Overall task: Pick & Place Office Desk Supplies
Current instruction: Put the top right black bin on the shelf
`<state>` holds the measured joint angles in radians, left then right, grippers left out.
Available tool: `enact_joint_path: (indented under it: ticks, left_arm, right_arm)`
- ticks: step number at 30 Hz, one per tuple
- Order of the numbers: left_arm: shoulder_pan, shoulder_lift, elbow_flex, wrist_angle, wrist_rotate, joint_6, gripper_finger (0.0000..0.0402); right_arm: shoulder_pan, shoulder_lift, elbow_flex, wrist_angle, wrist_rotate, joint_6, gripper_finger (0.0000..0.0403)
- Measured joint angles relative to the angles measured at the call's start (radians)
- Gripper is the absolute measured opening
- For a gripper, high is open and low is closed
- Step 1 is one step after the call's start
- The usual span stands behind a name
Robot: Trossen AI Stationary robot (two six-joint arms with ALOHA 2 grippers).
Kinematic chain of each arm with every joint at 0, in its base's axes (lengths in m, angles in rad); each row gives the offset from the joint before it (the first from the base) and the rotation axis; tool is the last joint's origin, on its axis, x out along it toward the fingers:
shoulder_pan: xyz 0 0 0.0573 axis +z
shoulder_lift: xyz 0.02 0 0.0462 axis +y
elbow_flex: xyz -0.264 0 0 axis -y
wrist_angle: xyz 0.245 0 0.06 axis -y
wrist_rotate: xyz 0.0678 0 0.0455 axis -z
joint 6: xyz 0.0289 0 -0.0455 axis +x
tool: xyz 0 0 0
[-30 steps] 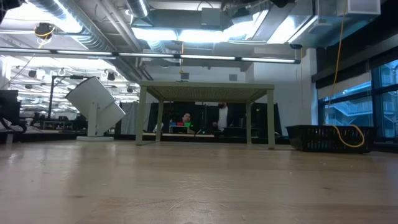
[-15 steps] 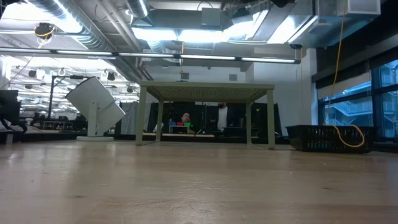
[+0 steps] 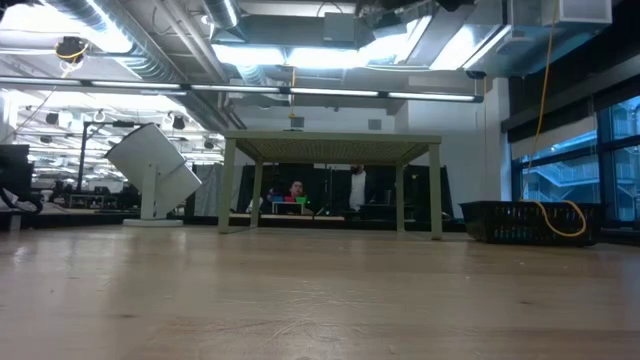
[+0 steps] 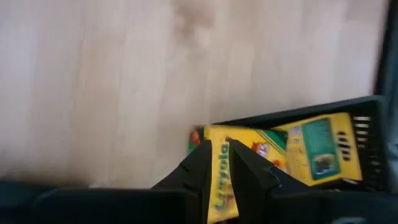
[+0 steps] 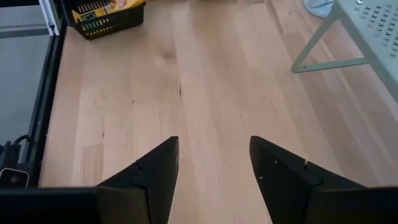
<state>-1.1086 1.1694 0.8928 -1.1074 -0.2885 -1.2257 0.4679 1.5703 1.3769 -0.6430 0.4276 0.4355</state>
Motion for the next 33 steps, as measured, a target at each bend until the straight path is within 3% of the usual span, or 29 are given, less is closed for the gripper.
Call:
enact_joint_path:
  ticks: [5,8,13,21,24,33]
  left_arm:
    - [0.039,0.000,0.000,-0.015,0.085,0.004,0.0049]
    - [0.075,0.000,0.000,-0.015,0.069,0.069,0.0046]
    - [0.172,0.000,0.000,-0.011,-0.101,0.195,0.0042]
    - [0.365,0.000,0.097,-0.011,-0.392,0.232,0.0035]
    - [0.404,-0.001,0.151,-0.010,-0.447,0.278,0.0036]
    - [0.437,0.000,0.189,-0.008,-0.459,0.296,0.0038]
  right_arm:
    - [0.000,0.000,0.000,0.000,0.000,0.000,0.0200]
    - [0.000,0.000,0.000,0.000,0.000,-0.003,0.0200]
    - [0.000,0.000,0.040,-0.009,0.003,-0.076,0.0199]
    - [0.000,0.000,0.204,-0.137,-0.005,-0.192,0.0199]
    - [0.000,-0.001,0.243,-0.177,-0.064,-0.206,0.0199]
    - [0.000,-0.001,0.249,-0.207,-0.307,-0.226,0.0199]
